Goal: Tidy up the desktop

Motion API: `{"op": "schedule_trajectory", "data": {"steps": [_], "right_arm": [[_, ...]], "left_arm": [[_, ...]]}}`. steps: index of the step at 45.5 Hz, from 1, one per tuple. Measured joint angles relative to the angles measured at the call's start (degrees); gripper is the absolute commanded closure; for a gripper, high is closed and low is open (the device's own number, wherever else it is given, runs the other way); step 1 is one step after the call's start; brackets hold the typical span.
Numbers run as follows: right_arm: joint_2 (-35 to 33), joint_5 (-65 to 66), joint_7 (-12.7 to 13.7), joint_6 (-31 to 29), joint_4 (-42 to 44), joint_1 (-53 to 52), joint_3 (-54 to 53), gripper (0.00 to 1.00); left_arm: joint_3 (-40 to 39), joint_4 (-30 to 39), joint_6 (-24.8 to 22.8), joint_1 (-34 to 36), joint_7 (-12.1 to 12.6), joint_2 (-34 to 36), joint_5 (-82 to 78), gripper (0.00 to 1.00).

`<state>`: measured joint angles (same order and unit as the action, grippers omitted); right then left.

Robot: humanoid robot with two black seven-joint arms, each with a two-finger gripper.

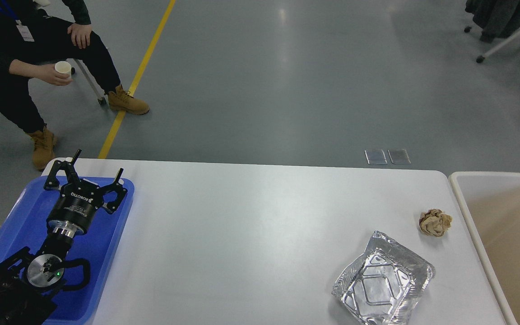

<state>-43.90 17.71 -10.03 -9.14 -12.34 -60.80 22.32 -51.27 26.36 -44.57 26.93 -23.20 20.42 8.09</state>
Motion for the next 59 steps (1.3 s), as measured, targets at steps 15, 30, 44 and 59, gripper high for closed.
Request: {"op": "schedule_trajectory", "data": {"steps": [15,30,44,59], "right_arm": [[9.4,-6.3,3.4,6.8,10.1,17.7,-19.7,1.00],[14.7,-13.6,9.6,9.9,12.3,24.0,-29.0,1.00],[17.9,-17.4,11.6,10.5,12.6,26.9,-31.4,1.00],[20.1,-18.4,12.1,10.7,12.5,28.5,-32.3,0.21]], "left_arm": [[0.0,0.0,0.0,0.0,0.0,0.0,0.0,0.01],[0.0,0.0,0.0,0.0,0.0,-0.1,0.0,0.01],[0.0,0.0,0.0,0.0,0.0,-0.1,0.0,0.01],[-0.1,0.0,0.0,0.0,0.0,-0.1,0.0,0.01]]}}
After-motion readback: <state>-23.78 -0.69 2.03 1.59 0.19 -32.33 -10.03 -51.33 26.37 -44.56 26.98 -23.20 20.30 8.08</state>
